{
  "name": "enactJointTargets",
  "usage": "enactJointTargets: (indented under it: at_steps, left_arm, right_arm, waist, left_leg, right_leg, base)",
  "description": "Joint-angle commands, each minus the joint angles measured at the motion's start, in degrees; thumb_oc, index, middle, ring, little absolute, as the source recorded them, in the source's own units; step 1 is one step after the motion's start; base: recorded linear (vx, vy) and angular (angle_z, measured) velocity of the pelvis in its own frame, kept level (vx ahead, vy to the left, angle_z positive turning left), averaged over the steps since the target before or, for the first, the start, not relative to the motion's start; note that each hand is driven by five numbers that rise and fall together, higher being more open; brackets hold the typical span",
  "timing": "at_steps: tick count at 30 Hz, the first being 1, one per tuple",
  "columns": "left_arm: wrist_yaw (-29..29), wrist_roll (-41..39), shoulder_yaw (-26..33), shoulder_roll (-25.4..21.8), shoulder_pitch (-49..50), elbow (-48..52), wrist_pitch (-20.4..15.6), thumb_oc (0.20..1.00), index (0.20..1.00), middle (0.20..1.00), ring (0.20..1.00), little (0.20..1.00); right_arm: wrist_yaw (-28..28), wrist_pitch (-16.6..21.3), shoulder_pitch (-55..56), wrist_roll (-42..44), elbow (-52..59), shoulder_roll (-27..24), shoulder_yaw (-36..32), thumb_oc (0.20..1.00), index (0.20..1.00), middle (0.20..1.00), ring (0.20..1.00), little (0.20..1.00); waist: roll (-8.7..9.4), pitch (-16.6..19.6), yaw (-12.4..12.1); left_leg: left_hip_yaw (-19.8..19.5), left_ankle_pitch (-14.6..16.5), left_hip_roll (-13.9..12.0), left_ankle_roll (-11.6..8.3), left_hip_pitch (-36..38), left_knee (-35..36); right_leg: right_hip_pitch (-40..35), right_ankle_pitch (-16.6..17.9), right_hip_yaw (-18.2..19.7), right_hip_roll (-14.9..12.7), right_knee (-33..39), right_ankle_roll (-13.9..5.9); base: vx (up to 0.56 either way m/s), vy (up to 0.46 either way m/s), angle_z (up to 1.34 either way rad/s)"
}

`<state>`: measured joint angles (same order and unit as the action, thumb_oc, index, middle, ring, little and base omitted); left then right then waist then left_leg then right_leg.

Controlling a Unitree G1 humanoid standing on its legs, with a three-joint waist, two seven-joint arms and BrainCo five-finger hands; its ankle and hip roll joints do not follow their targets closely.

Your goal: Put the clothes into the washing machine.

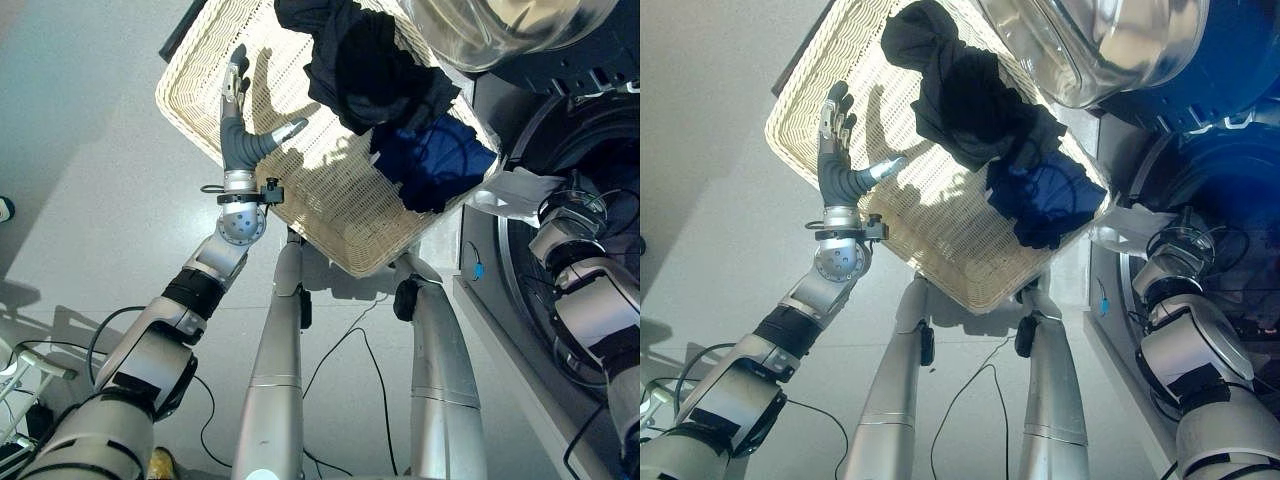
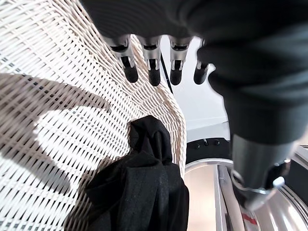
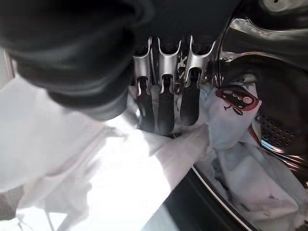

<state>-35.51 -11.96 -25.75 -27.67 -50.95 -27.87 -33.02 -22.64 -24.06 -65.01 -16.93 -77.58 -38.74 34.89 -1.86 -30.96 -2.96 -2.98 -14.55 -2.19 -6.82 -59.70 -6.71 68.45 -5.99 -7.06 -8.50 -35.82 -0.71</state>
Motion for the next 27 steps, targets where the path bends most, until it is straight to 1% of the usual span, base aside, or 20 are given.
enactJointTargets:
  at_steps: [1,11,15,18,19,20,21,23,24,25,26,27]
  left_arm:
    - [-1.36,2.60,3.22,2.40,-0.70,3.84,-1.52,1.000,1.000,1.000,1.000,1.000]
    - [-1.18,2.78,3.64,2.71,-0.13,4.50,-1.15,1.000,1.000,1.000,1.000,1.000]
    - [-0.99,2.58,3.80,2.65,-0.03,4.52,-1.18,1.000,1.000,1.000,1.000,1.000]
    - [-0.92,2.59,3.85,2.66,-0.03,4.43,-1.26,1.000,1.000,1.000,1.000,1.000]
    - [-0.85,2.68,4.04,2.76,0.01,4.75,-1.01,1.000,1.000,1.000,1.000,1.000]
    - [-0.71,2.74,4.17,2.76,0.06,4.83,-0.95,1.000,1.000,1.000,1.000,1.000]
    - [-0.35,2.83,4.61,2.78,0.19,4.58,-1.14,1.000,1.000,1.000,1.000,1.000]
    - [-0.19,2.81,4.88,2.88,0.37,4.56,-1.33,1.000,1.000,1.000,1.000,1.000]
    - [0.03,2.75,5.19,2.93,0.58,4.55,-1.48,1.000,1.000,1.000,1.000,1.000]
    - [0.04,2.71,5.21,2.93,0.61,4.58,-1.48,1.000,1.000,1.000,1.000,1.000]
    - [0.11,2.60,5.26,2.94,0.56,4.88,-1.13,1.000,1.000,1.000,1.000,1.000]
    - [0.04,2.67,5.28,3.01,0.46,4.97,-0.90,1.000,1.000,1.000,1.000,1.000]
  right_arm:
    - [3.85,0.34,3.66,0.89,-1.54,1.53,2.32,0.200,0.200,0.200,0.200,0.200]
    - [3.95,1.02,4.36,2.05,-1.27,1.76,1.44,0.200,0.200,0.200,0.200,0.200]
    - [3.98,1.78,4.79,5.27,-0.96,2.05,0.90,0.200,0.200,0.200,0.200,0.200]
    - [3.66,2.07,4.93,6.15,-0.94,2.11,0.67,0.200,0.200,0.200,0.200,0.200]
    - [3.83,3.14,5.33,11.19,-0.66,2.26,-0.34,0.200,0.200,0.200,0.200,0.200]
    - [3.34,3.49,5.54,12.56,-0.44,2.34,-0.89,0.200,0.200,0.200,0.200,0.200]
    - [3.24,4.39,6.06,15.69,0.34,2.49,-2.56,0.200,0.200,0.200,0.200,0.200]
    - [3.16,4.18,6.52,17.81,0.66,2.77,-3.59,0.200,0.200,0.200,0.200,0.200]
    - [3.67,4.32,7.27,21.03,0.54,2.99,-4.64,0.200,0.200,0.200,0.200,0.200]
    - [3.78,4.41,7.44,21.90,0.48,3.01,-4.92,0.200,0.200,0.200,0.200,0.200]
    - [4.31,4.66,8.23,27.49,0.40,3.36,-6.28,0.200,0.200,0.200,0.200,0.200]
    - [4.91,4.93,8.60,29.99,0.34,3.58,-7.16,0.200,0.200,0.200,0.200,0.200]
  waist:
    - [-5.46,1.17,0.53]
    - [-5.34,1.17,0.54]
    - [-5.32,1.17,0.60]
    - [-5.31,1.17,0.62]
    - [-5.23,1.17,0.67]
    - [-5.18,1.17,0.71]
    - [-4.95,1.17,0.91]
    - [-4.81,1.17,1.01]
    - [-4.70,1.17,1.10]
    - [-4.67,1.17,1.12]
    - [-4.63,1.17,1.23]
    - [-4.62,1.17,1.33]
  left_leg:
    - [4.77,6.33,4.29,2.22,-4.11,-8.66]
    - [4.73,6.33,4.31,2.25,-4.36,-8.94]
    - [4.81,6.30,4.12,2.17,-4.28,-8.89]
    - [4.82,6.29,4.14,2.17,-4.22,-8.83]
    - [4.78,6.28,4.13,2.19,-4.20,-8.76]
    - [4.77,6.34,4.11,2.16,-4.20,-8.83]
    - [4.77,6.44,4.07,2.07,-4.15,-8.93]
    - [4.87,6.43,3.92,1.97,-4.04,-8.87]
    - [4.94,6.39,3.79,1.89,-4.00,-8.82]
    - [4.98,6.38,3.75,1.87,-3.96,-8.77]
    - [5.04,6.40,3.66,1.84,-3.82,-8.59]
    - [5.09,6.39,3.63,1.83,-3.78,-8.50]
  right_leg:
    - [-2.15,16.89,-0.84,3.51,19.75,-6.31]
    - [-1.98,16.89,-0.79,3.62,19.54,-6.26]
    - [-1.99,16.81,-0.75,3.69,19.46,-6.22]
    - [-2.06,16.82,-0.76,3.71,19.53,-6.22]
    - [-2.08,16.84,-0.75,3.77,19.59,-6.20]
    - [-2.05,16.85,-0.71,3.78,19.57,-6.21]
    - [-2.06,16.95,-0.53,3.91,19.63,-6.23]
    - [-2.17,16.98,-0.52,3.88,19.72,-6.27]
    - [-2.29,16.97,-0.51,3.87,19.79,-6.31]
    - [-2.35,16.97,-0.51,3.87,19.84,-6.32]
    - [-2.48,17.00,-0.45,3.85,20.06,-6.33]
    - [-2.48,17.02,-0.39,3.90,20.11,-6.33]
  base:
    - [0.00,0.000,0.00]
    - [0.00,0.000,0.00]
    - [0.00,0.000,0.00]
    - [0.00,0.000,0.00]
    - [0.00,0.000,0.00]
    - [0.00,0.000,0.00]
    - [0.00,0.000,0.00]
    - [0.00,0.000,0.00]
    - [0.00,0.000,0.00]
    - [0.00,0.000,0.00]
    - [0.00,0.000,0.00]
    - [0.00,0.000,0.00]
